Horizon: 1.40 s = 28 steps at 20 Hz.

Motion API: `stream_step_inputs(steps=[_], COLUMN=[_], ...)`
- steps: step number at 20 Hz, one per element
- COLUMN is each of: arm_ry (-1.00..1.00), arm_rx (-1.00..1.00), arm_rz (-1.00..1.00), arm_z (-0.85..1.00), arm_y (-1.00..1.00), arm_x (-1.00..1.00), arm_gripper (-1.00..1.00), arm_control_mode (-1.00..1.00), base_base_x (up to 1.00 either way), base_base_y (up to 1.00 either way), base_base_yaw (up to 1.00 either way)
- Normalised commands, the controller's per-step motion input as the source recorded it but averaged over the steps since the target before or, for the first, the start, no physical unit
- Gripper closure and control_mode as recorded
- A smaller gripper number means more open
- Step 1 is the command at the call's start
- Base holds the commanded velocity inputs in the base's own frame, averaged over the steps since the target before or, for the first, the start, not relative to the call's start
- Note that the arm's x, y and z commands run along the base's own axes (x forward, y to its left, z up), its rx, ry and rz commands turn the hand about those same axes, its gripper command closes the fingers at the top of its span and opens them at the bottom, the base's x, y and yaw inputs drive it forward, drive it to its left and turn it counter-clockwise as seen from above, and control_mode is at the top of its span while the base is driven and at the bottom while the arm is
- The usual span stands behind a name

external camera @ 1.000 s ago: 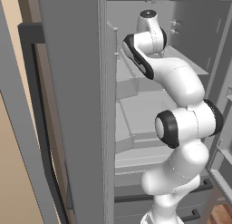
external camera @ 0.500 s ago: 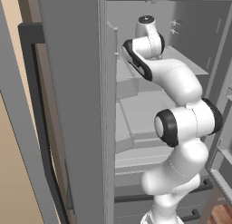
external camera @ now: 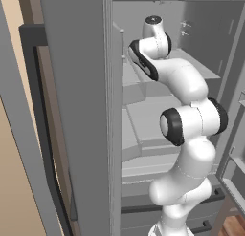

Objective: Take the cakes from the fridge and place them on the empty tray on the dining counter.

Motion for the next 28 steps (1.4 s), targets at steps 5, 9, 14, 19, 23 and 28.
stream_step_inputs(steps=[5,9,14,19,23,28], arm_ry=[-0.02,-0.19,-0.33,-0.21,0.00,0.02], arm_rx=[0.00,-0.03,-0.05,0.00,0.00,-0.01], arm_rz=[0.00,0.00,0.04,0.16,0.20,0.13], arm_z=[-0.15,0.00,0.00,0.02,0.39,0.69], arm_y=[-0.10,0.00,-0.05,-0.05,-0.08,0.00], arm_x=[0.06,-0.03,-0.07,-0.09,-0.46,-0.59], arm_gripper=[1.00,1.00,1.00,1.00,1.00,1.00], arm_control_mode=[-1.00,-1.00,-1.00,-1.00,-1.00,-1.00], base_base_x=[0.00,0.00,0.00,0.00,0.00,0.00], base_base_y=[0.00,0.00,0.00,0.00,0.00,0.00], base_base_yaw=[0.00,0.00,0.00,0.00,0.00,0.00])
